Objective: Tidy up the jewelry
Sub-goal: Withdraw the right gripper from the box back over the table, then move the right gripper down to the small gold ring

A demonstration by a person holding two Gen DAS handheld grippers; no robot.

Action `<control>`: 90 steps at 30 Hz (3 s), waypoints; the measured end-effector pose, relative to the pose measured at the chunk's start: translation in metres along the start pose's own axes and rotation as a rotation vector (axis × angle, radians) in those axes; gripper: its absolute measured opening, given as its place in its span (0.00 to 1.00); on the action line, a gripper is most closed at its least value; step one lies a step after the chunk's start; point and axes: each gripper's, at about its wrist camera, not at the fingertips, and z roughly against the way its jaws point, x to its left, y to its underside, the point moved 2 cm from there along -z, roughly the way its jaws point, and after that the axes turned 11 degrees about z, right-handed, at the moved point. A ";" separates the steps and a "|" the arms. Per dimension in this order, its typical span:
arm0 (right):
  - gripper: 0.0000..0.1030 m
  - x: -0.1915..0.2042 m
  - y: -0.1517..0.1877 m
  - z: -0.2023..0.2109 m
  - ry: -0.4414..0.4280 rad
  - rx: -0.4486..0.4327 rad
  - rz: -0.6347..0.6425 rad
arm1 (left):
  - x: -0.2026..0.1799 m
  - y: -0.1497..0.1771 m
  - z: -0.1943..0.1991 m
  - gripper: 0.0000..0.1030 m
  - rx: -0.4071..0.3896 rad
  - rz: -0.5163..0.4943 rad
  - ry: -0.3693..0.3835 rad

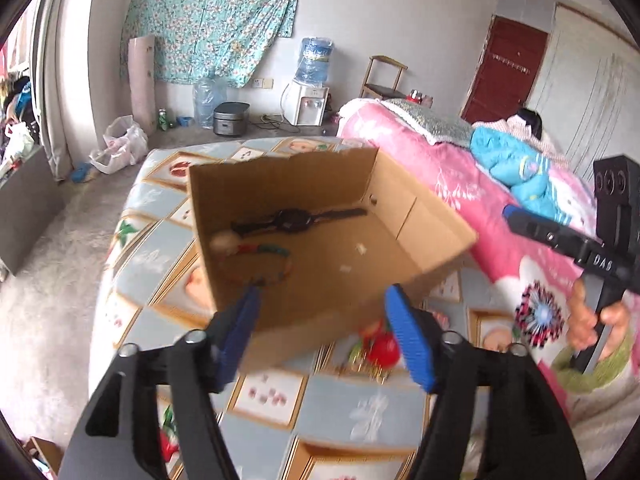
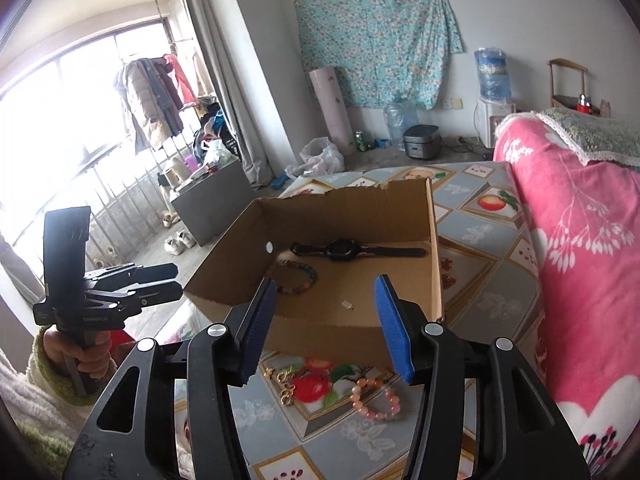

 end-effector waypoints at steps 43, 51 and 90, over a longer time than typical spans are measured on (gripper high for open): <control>0.08 0.086 0.108 -0.137 0.057 0.450 0.178 | 0.029 0.103 -0.096 0.80 0.174 -0.045 -0.225; 0.07 0.063 0.113 -0.122 0.069 0.437 0.102 | -0.002 0.094 -0.095 0.50 0.130 -0.089 -0.096; 0.20 0.017 0.110 -0.078 0.014 0.361 0.064 | -0.044 0.093 -0.134 0.10 0.215 -0.319 -0.045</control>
